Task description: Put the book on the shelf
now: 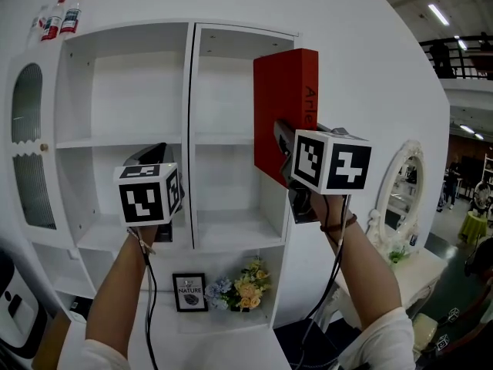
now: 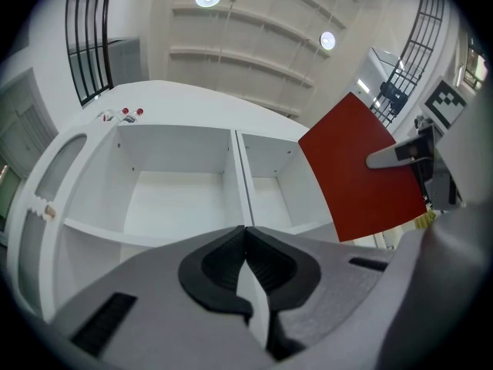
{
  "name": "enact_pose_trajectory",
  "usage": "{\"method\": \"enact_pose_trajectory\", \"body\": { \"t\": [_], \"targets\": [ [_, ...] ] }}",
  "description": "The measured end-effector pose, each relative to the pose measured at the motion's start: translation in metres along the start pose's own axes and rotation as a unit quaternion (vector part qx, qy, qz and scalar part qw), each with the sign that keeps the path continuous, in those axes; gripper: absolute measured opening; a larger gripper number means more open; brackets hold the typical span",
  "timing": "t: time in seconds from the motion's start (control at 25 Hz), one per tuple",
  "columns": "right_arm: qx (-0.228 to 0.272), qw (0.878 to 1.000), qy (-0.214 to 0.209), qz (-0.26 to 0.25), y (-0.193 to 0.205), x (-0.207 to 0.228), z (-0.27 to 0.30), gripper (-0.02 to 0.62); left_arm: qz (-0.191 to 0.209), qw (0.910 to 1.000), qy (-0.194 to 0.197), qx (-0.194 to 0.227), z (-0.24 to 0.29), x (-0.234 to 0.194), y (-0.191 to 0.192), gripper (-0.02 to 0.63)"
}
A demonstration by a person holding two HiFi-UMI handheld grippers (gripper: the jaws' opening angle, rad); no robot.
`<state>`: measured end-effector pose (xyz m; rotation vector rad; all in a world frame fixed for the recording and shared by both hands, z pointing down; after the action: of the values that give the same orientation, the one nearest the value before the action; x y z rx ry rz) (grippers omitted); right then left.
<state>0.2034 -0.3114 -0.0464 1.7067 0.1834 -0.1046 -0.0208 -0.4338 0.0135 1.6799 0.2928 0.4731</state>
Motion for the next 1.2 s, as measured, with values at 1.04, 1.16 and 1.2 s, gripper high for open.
{"method": "enact_pose_trajectory", "body": {
  "t": [1.04, 1.16, 1.2],
  "targets": [
    [0.025, 0.999, -0.022, 0.038, -0.062, 0.004, 0.038, 0.176, -0.016, 0.9998, -0.004, 0.011, 0.014, -0.031, -0.038, 0.001],
    [0.025, 0.998, -0.027, 0.042, -0.068, 0.002, 0.047, 0.176, -0.015, 0.9997, -0.008, 0.016, 0.016, -0.038, -0.043, 0.000],
    [0.025, 0.998, -0.028, 0.044, -0.068, 0.000, 0.051, 0.176, -0.016, 0.9997, -0.010, 0.018, 0.017, -0.040, -0.045, 0.000]
  ]
}}
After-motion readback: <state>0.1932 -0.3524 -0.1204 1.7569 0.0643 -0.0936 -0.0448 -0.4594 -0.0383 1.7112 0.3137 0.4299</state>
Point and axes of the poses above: the fingertips, and each gripper's own axes: z forward along the fingers, x to its right, y out of its underside, the point moved 4 cm from there along -z, backward along the fingers, and after that the axes turned 15 degrees about -x, right-handed, at the moved point
